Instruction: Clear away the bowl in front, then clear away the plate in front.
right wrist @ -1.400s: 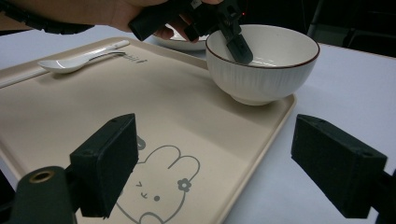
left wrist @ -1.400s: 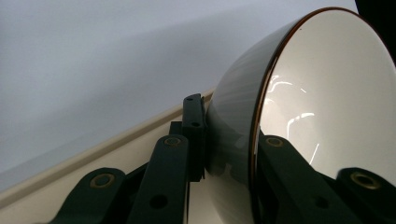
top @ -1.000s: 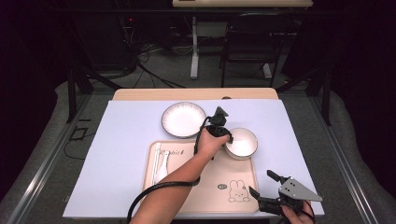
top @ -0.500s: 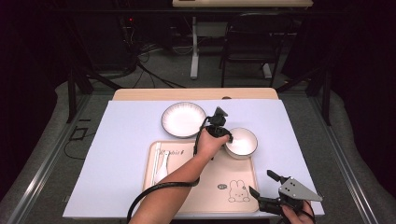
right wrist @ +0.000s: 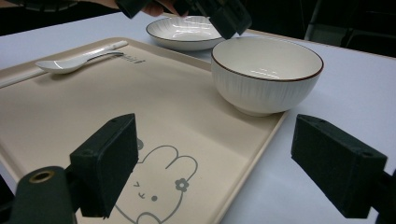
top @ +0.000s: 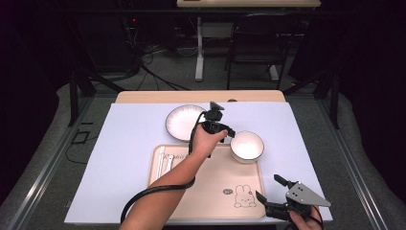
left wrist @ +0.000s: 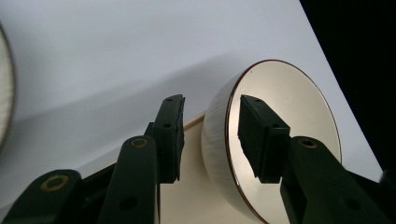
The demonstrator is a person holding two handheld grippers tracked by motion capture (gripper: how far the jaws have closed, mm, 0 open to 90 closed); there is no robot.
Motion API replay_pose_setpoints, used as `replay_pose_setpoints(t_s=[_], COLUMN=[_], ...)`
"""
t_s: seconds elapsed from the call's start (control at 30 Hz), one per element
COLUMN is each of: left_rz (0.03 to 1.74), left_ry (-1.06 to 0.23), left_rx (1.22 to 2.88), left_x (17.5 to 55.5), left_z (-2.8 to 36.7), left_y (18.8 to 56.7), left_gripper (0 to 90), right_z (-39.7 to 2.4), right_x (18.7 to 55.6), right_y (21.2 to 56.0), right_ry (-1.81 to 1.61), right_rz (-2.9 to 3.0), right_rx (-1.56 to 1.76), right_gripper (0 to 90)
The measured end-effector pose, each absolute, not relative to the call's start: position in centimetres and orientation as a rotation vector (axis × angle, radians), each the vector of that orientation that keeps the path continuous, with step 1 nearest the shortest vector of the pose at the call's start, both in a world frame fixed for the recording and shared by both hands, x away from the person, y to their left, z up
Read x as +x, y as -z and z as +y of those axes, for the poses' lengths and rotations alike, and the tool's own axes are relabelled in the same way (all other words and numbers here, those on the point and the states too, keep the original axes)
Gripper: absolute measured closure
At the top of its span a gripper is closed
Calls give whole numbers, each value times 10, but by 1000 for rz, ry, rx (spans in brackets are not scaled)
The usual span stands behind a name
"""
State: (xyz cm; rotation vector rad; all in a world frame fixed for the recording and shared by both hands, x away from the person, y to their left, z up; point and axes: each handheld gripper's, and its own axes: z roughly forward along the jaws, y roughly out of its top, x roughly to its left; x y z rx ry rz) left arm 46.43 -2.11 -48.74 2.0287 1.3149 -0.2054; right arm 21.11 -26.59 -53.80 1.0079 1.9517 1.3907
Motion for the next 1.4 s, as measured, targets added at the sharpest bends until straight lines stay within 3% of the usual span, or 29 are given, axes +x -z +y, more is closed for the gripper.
replay_pose_setpoints(t_s=[0.43, 0.97, 1.13, 1.4], left_rz=[1425, 1565, 1603, 1648], left_ry=[83, 9, -13, -4], left_rx=[1954, 1840, 1828, 1839], left_x=[481, 500, 503, 507], left_z=[41, 107, 119, 134], left_y=[470, 474, 478, 483], left_gripper=[619, 634, 564, 560], right_z=[-265, -266, -266, -266], right_x=[211, 211, 211, 211], right_y=[538, 538, 538, 538], right_ry=[-1385, -1385, -1384, -1386], right_rz=[1953, 1950, 1951, 1954], right_rx=[1005, 1010, 1008, 1007], right_gripper=[143, 143, 143, 143])
